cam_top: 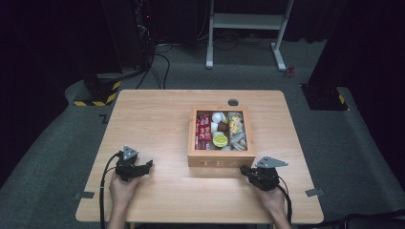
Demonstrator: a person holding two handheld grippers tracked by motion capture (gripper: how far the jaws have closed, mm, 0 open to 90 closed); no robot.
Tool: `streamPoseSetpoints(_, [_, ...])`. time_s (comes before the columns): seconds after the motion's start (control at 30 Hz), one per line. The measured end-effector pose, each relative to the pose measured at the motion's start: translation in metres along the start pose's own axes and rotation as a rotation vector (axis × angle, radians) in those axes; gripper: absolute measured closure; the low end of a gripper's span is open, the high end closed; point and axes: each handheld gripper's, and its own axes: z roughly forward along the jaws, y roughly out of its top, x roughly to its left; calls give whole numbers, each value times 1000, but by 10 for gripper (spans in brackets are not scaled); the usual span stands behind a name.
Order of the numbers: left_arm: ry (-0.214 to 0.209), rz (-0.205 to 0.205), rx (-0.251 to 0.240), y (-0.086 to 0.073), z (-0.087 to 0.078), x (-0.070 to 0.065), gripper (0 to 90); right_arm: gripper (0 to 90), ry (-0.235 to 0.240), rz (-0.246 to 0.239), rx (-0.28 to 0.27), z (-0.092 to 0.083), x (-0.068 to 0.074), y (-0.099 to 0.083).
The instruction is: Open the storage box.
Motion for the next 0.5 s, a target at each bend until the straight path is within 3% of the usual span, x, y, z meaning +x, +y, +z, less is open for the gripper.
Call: streamPoseSetpoints(0.5, [1, -1, 0, 0, 0, 0, 269, 900, 12, 10, -11, 15, 5, 12])
